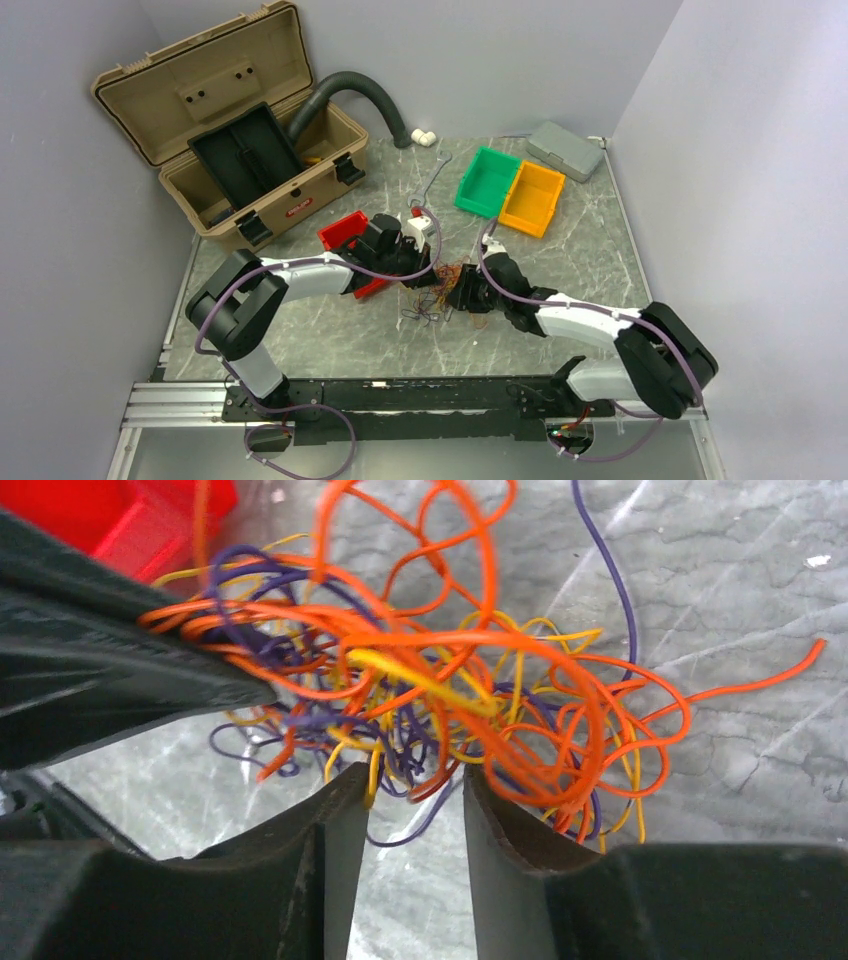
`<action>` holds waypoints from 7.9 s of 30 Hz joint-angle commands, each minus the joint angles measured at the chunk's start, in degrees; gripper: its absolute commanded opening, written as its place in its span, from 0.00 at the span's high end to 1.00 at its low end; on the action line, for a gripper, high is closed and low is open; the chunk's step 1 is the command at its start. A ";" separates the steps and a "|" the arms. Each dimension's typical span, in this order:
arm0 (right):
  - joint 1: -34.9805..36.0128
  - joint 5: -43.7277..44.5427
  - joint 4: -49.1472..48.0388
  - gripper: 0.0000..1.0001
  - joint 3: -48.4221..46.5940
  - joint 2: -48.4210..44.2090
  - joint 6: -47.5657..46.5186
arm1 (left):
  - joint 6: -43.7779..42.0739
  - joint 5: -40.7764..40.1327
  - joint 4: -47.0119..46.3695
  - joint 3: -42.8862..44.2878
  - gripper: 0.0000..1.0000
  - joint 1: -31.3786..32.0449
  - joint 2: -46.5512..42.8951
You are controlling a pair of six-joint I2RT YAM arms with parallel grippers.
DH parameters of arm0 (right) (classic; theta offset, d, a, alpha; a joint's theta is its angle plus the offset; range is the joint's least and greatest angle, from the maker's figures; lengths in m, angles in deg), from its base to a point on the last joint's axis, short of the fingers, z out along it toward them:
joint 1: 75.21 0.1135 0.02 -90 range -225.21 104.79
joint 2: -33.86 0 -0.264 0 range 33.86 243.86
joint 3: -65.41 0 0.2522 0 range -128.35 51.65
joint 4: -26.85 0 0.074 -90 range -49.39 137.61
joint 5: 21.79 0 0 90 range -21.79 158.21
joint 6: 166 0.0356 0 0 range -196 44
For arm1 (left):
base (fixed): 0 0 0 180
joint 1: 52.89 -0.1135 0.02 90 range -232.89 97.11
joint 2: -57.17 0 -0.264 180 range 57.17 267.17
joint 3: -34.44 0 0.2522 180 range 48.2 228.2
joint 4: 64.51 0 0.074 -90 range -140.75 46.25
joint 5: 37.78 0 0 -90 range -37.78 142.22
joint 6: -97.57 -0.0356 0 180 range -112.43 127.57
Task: Untangle the cables
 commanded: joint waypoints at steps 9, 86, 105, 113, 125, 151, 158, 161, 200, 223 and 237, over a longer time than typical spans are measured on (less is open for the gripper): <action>-0.02 24.56 17.19 1.00 -4.72 0.23 7.90 | 3.57 -5.72 -3.75 -4.13 1.00 -3.49 -4.97; -15.43 -4.11 17.20 0.24 -7.98 -16.08 -17.22 | -3.29 -13.52 -3.34 -9.13 0.19 -0.45 -17.61; -4.56 -7.23 3.93 0.35 -5.48 -3.32 -13.88 | -0.94 -9.58 17.46 13.77 0.25 -0.88 0.68; -2.62 -2.88 4.30 0.53 -4.17 -0.46 -10.70 | 1.85 -7.48 22.52 24.23 0.40 -0.90 12.43; -3.19 46.70 47.08 1.00 -11.06 -22.61 16.41 | 7.97 -10.91 9.64 17.13 1.00 -6.07 0.61; -3.50 18.33 24.25 0.42 -6.34 -36.58 -9.58 | 6.63 -10.20 -2.95 -4.54 0.85 -3.78 -18.34; -3.46 14.83 19.35 0.35 -8.16 -26.73 -13.16 | 5.37 -12.07 0.84 -4.14 0.35 -3.75 -21.06; -3.50 14.87 17.92 0.37 -7.86 -24.07 -12.31 | 5.24 -14.75 3.44 -3.91 0.31 -3.74 -21.12; -1.56 41.61 27.13 0.51 -15.92 16.56 7.70 | 8.74 -26.37 12.98 2.36 1.00 -5.73 -21.19; -15.72 18.29 19.23 0.33 -5.69 -18.75 -10.71 | 11.64 -20.35 19.55 2.22 1.00 -15.36 -42.12; -3.05 -3.94 0.81 0.25 -11.68 -9.45 -30.00 | 8.50 -14.89 26.19 10.20 1.00 -15.07 -40.65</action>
